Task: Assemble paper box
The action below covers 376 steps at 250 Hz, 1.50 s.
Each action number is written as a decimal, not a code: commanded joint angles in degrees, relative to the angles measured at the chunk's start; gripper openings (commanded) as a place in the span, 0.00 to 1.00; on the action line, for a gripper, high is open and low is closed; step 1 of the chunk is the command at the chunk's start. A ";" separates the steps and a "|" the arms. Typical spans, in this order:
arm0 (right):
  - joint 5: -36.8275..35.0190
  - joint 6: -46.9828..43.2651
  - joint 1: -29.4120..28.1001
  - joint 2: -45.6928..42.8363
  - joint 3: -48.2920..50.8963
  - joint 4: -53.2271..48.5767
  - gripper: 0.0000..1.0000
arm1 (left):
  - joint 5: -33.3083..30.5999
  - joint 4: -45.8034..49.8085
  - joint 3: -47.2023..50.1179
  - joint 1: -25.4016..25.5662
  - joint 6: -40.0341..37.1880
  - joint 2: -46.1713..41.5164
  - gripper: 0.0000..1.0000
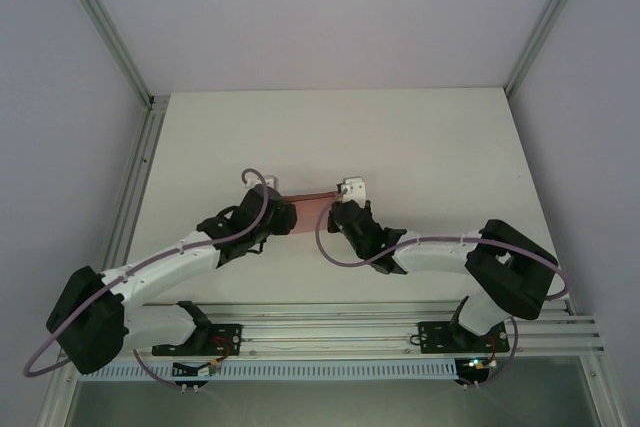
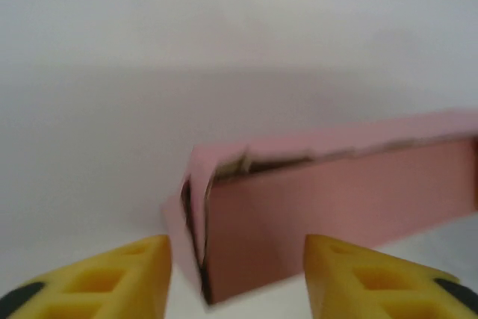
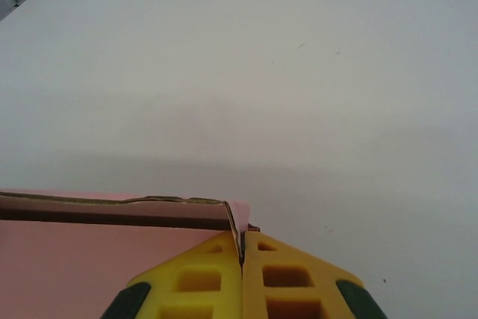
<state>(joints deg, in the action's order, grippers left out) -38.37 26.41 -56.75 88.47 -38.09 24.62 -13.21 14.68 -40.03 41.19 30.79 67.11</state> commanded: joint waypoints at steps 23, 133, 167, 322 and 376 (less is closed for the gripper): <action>3.31 1.54 -1.42 4.61 1.97 -12.93 0.00 | -0.89 16.96 -5.95 0.19 10.48 -2.54 1.00; 3.13 0.50 -2.25 6.27 0.56 -14.06 0.00 | 9.06 -7.41 1.30 -12.65 27.22 -7.46 1.00; 3.18 0.56 -2.31 6.54 0.23 -14.17 0.00 | 9.52 -7.50 1.94 -13.09 28.24 -5.24 1.00; 3.60 2.15 -3.00 5.02 0.29 -15.09 0.04 | 14.59 -21.05 13.25 -13.03 33.97 5.68 0.60; 5.82 2.22 -2.93 0.79 -1.55 -17.64 0.27 | 10.81 -22.18 16.50 -11.48 33.06 4.26 0.53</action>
<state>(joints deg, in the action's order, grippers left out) -39.94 27.62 -58.39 89.19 -40.64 20.69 0.38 -14.37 -27.99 28.84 65.17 70.08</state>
